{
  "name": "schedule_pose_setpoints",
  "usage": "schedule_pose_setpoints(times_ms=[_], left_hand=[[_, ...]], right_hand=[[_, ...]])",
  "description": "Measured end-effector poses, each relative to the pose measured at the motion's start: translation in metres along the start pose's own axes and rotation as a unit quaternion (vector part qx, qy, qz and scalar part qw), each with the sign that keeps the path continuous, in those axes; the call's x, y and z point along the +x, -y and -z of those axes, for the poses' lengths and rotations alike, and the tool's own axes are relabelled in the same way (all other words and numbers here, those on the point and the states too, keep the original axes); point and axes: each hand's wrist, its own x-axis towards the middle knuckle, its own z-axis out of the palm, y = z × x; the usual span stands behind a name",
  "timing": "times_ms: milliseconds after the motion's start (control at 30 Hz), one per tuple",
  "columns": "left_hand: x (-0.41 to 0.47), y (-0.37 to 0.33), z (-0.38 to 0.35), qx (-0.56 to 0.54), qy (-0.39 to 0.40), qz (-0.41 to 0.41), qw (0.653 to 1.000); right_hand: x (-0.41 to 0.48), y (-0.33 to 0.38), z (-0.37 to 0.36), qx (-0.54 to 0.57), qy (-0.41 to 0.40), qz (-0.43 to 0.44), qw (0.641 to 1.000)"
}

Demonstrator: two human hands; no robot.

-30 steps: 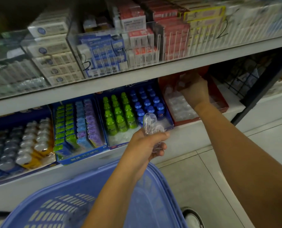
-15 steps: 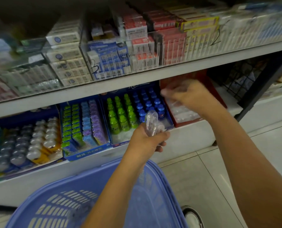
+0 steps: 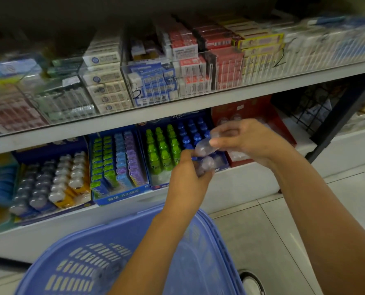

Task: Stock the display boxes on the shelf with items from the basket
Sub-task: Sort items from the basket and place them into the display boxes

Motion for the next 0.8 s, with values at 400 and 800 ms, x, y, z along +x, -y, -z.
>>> schedule_pose_setpoints(times_ms=[400, 800], left_hand=[[0.007, -0.002, 0.008, -0.269, 0.053, 0.228, 0.934], [0.013, 0.003, 0.003, -0.342, 0.153, 0.234, 0.897]], right_hand=[[0.077, -0.054, 0.051, -0.337, -0.177, 0.063, 0.923], [0.087, -0.059, 0.050, -0.314, -0.153, 0.090, 0.933]])
